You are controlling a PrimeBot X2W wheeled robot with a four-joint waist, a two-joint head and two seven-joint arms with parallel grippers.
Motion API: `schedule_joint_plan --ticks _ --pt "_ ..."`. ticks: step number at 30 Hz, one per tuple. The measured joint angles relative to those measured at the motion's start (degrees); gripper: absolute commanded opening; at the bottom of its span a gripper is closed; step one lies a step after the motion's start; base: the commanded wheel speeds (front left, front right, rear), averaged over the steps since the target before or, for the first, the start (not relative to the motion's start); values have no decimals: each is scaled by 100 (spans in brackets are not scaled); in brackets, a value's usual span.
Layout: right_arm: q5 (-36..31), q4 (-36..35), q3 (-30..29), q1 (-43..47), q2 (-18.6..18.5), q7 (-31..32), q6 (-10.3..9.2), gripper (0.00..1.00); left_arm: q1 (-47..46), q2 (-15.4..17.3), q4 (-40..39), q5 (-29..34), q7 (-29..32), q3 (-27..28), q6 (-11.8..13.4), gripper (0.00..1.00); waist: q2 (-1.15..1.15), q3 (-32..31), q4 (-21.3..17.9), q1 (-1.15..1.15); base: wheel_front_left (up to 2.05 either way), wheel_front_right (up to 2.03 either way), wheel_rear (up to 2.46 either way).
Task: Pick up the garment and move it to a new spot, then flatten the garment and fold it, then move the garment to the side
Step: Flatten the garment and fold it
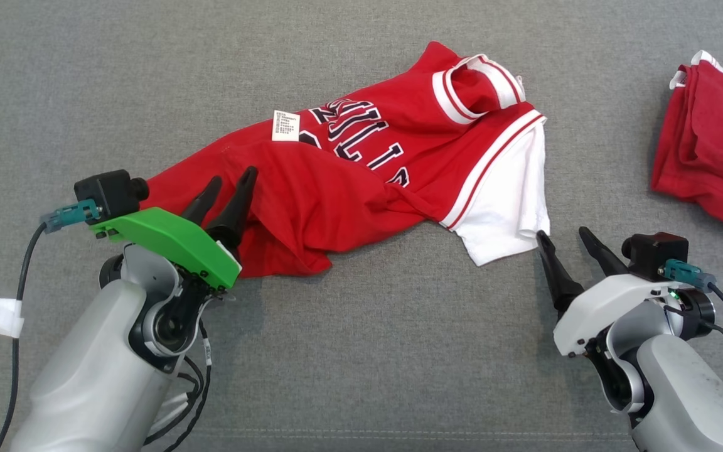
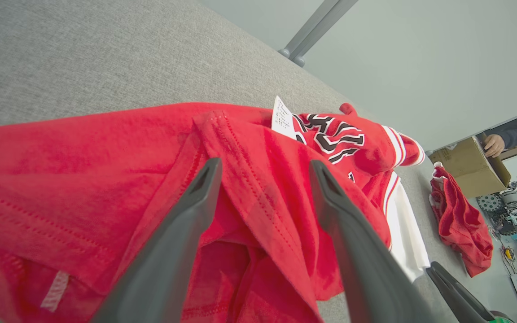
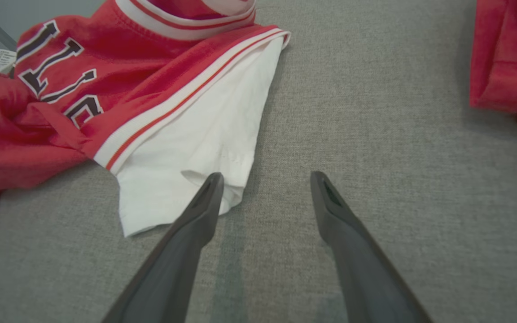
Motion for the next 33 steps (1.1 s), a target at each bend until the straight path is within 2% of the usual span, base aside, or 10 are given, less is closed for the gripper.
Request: schedule_joint_plan --ticks 6,11,33 --pt "0 1 31 0 75 0 -1 100 -43 -27 135 -24 160 -25 85 100 0 26 -20 0 0 0 0" --pt "-1 1 48 -2 104 -2 -1 100 -125 105 343 78 181 2 175 100 0 41 -45 0 0 0 0" --pt "-10 62 175 -42 144 7 5 100 -501 77 982 110 439 -167 118 100 0 132 -294 0 0 0 0"
